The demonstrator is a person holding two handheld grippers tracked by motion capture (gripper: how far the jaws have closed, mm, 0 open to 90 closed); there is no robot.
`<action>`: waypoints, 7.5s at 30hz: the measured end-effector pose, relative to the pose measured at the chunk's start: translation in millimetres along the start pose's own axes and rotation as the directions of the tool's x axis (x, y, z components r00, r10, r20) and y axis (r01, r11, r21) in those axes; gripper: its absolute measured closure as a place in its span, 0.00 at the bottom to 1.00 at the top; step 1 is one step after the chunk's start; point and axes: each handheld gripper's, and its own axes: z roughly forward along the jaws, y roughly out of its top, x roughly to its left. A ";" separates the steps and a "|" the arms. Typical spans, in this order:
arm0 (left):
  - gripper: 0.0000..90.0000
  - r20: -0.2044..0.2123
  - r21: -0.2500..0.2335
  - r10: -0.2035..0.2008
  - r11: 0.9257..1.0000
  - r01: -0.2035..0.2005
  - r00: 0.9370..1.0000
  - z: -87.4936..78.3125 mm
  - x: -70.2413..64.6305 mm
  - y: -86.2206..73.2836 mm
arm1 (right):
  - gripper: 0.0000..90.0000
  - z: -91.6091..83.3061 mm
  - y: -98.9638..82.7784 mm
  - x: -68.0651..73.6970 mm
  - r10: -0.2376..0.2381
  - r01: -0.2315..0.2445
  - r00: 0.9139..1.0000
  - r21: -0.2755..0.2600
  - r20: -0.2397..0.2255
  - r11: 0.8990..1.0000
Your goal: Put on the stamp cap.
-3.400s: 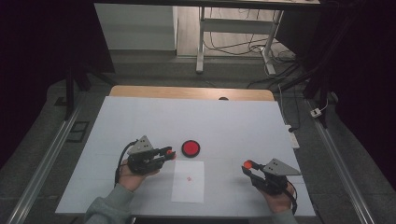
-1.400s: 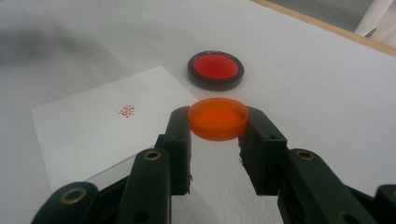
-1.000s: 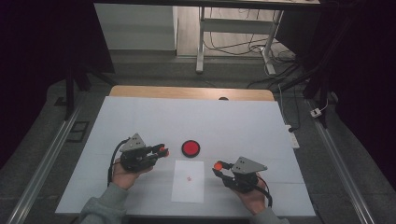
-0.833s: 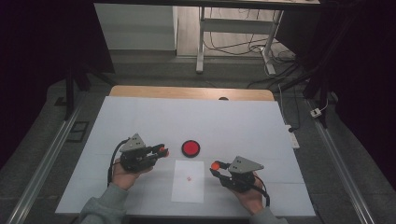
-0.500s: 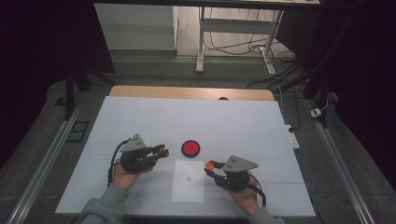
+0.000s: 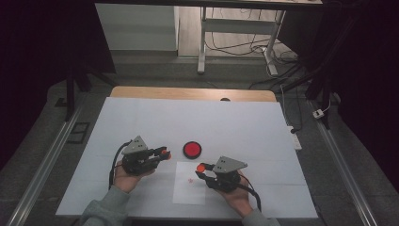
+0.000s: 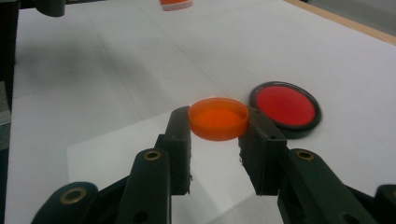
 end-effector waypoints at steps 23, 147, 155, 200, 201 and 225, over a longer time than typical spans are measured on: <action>0.81 0.076 -0.023 0.025 0.999 -0.023 0.997 2.9 -19.2 7.6 | 0.71 22.2 4.7 7.1 -0.001 0.001 0.999 0.007 -0.052 1.000; 0.81 0.151 0.026 0.063 0.997 -0.068 0.986 45.6 -53.2 -1.0 | 0.71 19.8 5.3 12.0 -0.011 0.011 0.999 0.005 -0.035 1.000; 0.81 0.161 0.012 0.055 0.998 -0.057 0.985 43.4 -51.1 0.2 | 0.66 18.9 5.6 10.3 -0.006 0.006 0.999 -0.001 -0.043 1.000; 0.81 0.124 0.016 0.037 0.999 -0.039 0.992 31.8 -32.8 2.1 | 0.45 -56.7 -32.9 -32.2 0.087 -0.086 0.987 -0.015 0.137 0.996; 0.81 0.124 0.016 0.037 0.999 -0.039 0.992 31.6 -32.4 2.2 | 0.45 -60.4 -34.8 -32.9 0.093 -0.092 0.985 -0.015 0.145 0.996; 0.81 0.076 0.022 0.040 0.999 -0.042 0.996 28.6 -23.0 2.7 | 0.44 -110.7 -71.0 -56.9 0.136 -0.141 0.955 0.002 0.264 0.990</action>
